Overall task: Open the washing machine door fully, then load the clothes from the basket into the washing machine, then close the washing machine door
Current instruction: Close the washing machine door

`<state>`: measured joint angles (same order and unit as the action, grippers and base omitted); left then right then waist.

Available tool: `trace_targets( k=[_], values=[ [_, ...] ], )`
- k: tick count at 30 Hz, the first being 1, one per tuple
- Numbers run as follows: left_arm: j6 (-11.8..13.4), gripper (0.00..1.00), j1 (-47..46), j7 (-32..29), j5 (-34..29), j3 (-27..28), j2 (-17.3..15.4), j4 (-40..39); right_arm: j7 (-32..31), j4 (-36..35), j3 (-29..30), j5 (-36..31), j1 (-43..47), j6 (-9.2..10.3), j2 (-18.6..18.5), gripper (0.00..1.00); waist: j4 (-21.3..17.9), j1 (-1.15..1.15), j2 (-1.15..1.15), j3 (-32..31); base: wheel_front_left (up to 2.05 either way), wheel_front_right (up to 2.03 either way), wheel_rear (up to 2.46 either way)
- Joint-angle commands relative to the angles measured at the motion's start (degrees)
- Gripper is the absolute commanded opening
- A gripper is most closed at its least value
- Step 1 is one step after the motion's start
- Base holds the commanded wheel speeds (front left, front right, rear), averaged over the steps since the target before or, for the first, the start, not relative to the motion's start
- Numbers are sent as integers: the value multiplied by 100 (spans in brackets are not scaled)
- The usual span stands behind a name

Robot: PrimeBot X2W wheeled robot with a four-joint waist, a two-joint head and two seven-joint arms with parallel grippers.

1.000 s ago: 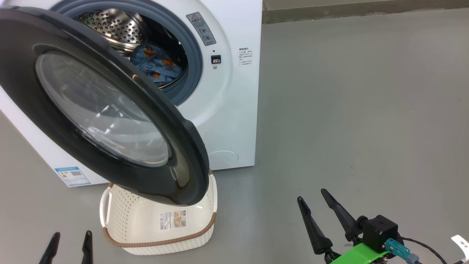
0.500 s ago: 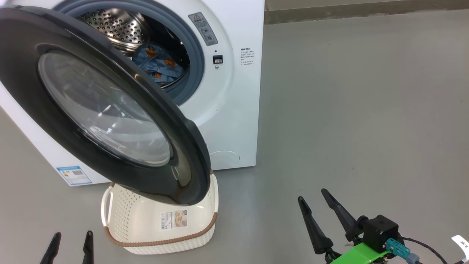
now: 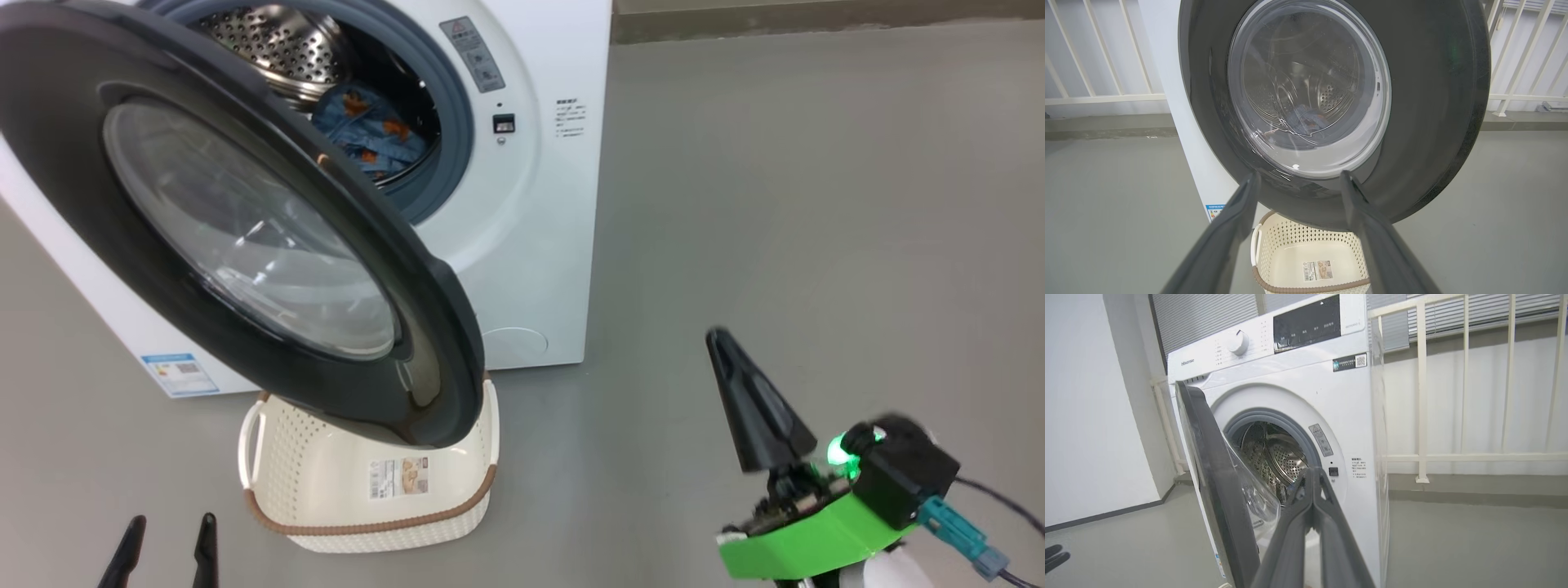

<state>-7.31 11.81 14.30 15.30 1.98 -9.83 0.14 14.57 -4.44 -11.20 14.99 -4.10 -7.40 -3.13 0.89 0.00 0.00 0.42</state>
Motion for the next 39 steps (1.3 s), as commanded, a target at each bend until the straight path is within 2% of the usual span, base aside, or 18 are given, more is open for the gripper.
trace_targets(
  k=[1, 6, 12, 17, 23, 31, 39],
  values=[
    [-18, 100, -114, 70, -39, 184, -54, -146, 43, -299, -204, -83, -288, -9, 25, 0, 70, 0, 0, 46, 0, 0, 0],
    [-18, 100, -164, 70, -8, 131, -6, -124, 43, -888, -656, -330, -606, -9, 25, 0, 261, 0, 0, 116, 0, 0, 0],
    [-18, 100, -257, 70, 44, 58, 29, -103, 43, -1100, -1476, -496, -1001, -9, -158, 0, 574, 0, 0, 181, 0, 0, 0],
    [-18, 100, -354, 70, 84, -52, 26, -111, 43, -822, -2100, -355, -1239, -9, -373, 0, 897, 0, 0, 264, 0, 0, 0],
    [-18, 100, -514, 70, 140, -189, 51, -130, 19, -19, -2683, -37, -1481, -9, -515, 0, 1309, 0, 0, 419, 0, 0, 0],
    [-18, 100, -812, 70, 298, -427, 48, -169, -222, 960, -2703, 109, -1744, -9, -389, 0, 1886, 0, 0, 835, 0, 0, 0],
    [-18, 100, -1016, 70, 449, -538, 29, -140, -229, 1543, -2335, -93, -1873, -9, -202, 0, 2073, 0, 0, 1175, 0, 0, 0]
  ],
)
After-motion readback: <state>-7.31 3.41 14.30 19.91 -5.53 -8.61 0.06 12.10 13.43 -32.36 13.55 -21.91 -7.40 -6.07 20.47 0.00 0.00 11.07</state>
